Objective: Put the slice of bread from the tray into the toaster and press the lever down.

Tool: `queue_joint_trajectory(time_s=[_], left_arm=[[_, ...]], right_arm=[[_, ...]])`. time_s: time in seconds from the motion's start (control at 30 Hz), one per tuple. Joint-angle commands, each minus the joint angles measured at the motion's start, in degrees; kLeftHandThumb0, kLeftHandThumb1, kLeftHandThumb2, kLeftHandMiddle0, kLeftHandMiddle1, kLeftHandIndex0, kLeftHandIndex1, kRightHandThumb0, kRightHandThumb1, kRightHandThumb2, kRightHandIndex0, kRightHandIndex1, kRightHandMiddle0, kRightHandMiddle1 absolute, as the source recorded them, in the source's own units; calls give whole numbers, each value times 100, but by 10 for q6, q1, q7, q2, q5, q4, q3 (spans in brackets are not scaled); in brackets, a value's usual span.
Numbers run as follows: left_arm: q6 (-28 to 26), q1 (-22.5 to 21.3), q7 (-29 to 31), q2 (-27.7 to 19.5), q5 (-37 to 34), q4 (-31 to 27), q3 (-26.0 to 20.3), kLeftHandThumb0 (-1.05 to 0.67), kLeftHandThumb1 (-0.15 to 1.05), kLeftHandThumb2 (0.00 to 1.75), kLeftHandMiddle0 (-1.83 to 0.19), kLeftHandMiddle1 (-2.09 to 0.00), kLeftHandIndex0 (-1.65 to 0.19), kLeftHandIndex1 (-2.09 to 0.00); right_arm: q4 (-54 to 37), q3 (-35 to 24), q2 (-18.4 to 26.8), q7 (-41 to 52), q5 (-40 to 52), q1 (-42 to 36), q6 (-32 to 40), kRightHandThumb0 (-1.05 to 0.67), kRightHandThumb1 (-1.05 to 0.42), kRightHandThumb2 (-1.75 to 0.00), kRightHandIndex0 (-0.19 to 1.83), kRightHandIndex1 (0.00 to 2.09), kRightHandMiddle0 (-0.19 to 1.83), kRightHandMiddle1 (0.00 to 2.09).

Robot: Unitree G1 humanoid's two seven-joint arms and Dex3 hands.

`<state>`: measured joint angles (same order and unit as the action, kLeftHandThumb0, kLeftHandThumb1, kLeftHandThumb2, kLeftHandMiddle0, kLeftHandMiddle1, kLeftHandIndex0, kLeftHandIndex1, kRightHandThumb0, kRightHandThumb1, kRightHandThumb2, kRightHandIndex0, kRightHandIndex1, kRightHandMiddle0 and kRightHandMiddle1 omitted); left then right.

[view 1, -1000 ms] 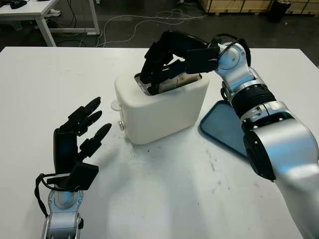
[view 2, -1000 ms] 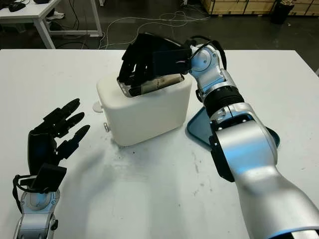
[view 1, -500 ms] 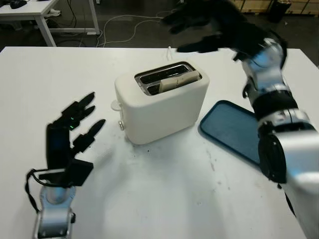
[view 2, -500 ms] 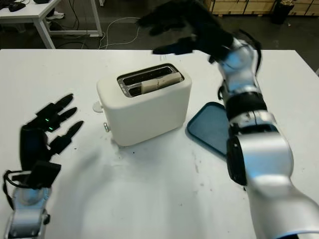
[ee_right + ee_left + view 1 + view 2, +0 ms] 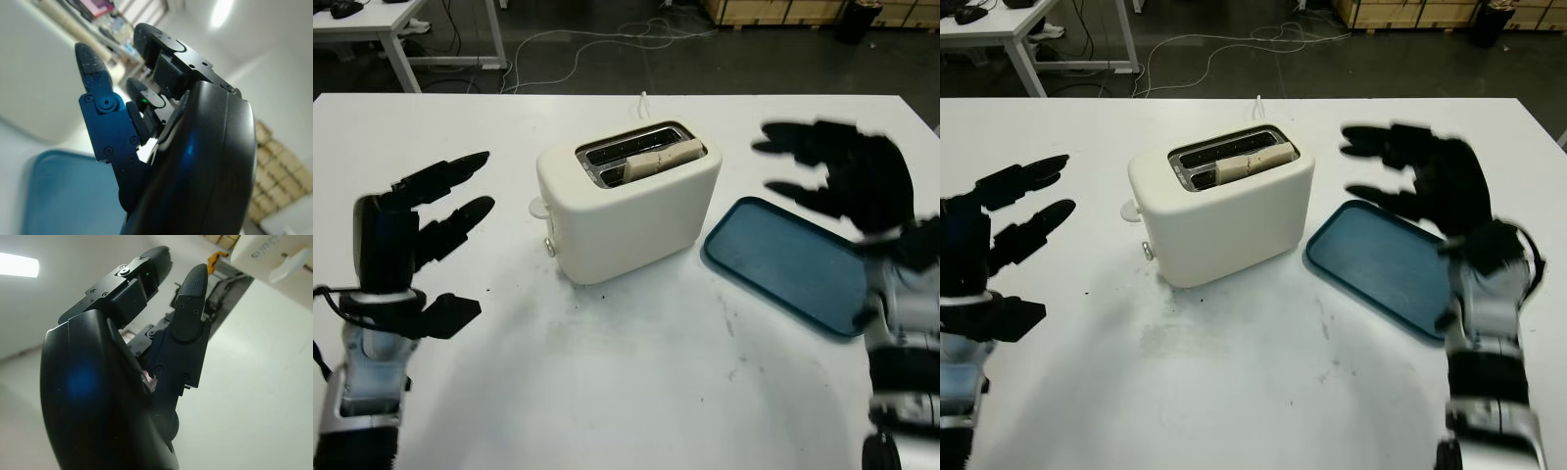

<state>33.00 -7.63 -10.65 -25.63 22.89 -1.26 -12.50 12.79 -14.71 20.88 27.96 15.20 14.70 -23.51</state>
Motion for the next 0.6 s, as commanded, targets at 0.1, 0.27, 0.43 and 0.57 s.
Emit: queue_joint_trajectory(time_s=[0.1,0.27,0.43,0.57], left_arm=[[24,-34,36,-57,5,29,11,-34,84,0,-98,-94,-114,-1],[51,-58,68,-90,5,59,32,-33,86,1,-90,-109,-115,-1],[52,-71,79,-105,33,69,49,-37,86,0,-86,-115,-117,-1],[52,-78,75,-106,52,76,58,-37,86,0,-80,-129,-118,-1]], right_arm=[[-78,-11,-37,-73,0,-73,49,-33,-84,-1,100,9,93,2],[-127,4,-79,-135,1,-103,118,-34,-87,-1,109,10,100,4],[-109,19,-101,-149,-1,-98,149,-40,-90,-1,114,10,103,3],[-73,22,-108,-138,7,-82,146,-41,-88,0,117,9,105,2]])
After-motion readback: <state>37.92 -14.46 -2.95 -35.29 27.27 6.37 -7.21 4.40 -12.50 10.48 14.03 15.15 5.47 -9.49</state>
